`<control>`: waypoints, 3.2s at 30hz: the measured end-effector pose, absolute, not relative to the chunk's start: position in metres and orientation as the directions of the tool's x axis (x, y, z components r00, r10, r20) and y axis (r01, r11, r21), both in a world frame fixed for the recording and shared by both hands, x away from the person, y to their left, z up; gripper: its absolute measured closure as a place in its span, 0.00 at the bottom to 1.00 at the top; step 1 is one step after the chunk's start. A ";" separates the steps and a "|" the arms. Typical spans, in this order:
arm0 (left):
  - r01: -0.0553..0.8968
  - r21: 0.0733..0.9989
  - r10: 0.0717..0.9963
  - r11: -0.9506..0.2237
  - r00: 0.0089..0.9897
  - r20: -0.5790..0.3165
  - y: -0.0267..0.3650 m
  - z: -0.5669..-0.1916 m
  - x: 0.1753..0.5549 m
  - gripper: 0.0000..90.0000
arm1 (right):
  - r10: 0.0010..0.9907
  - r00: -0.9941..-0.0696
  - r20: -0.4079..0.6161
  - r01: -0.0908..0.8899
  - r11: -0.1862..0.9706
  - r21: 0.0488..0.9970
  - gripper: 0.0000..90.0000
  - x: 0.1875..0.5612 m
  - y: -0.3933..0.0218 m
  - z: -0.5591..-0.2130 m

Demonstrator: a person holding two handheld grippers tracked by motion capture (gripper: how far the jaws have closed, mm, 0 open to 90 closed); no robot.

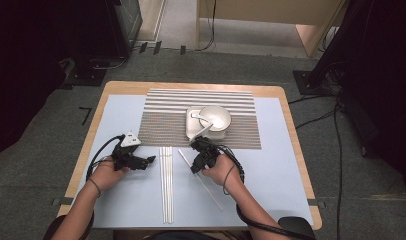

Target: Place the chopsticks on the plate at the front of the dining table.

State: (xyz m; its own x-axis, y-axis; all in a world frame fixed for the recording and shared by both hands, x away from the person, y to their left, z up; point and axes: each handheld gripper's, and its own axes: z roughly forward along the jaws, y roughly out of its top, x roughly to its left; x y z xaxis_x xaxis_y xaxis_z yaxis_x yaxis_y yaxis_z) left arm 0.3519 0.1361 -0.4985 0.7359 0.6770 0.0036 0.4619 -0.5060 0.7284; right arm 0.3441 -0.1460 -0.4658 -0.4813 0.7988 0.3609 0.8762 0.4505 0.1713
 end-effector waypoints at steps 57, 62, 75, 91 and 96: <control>0.462 0.728 0.677 -0.506 0.736 0.004 0.136 -0.499 0.352 0.13 | 0.800 -0.512 0.314 0.859 0.484 0.169 0.95 0.337 -0.146 -0.464; 0.462 0.728 0.677 -0.507 0.736 0.004 0.136 -0.499 0.352 0.13 | 0.795 -0.504 0.337 0.863 0.480 0.159 0.95 0.341 -0.148 -0.460; 0.462 0.728 0.677 -0.507 0.736 0.004 0.136 -0.498 0.352 0.13 | 0.787 -0.510 0.346 0.860 0.481 0.172 0.95 0.347 -0.147 -0.448; 0.462 0.728 0.677 -0.507 0.736 0.005 0.136 -0.498 0.352 0.13 | 0.790 -0.501 0.354 0.865 0.458 0.203 0.95 0.351 -0.154 -0.440; 0.462 0.728 0.677 -0.507 0.736 0.004 0.136 -0.498 0.352 0.13 | 0.792 -0.493 0.361 0.870 0.447 0.208 0.95 0.356 -0.156 -0.438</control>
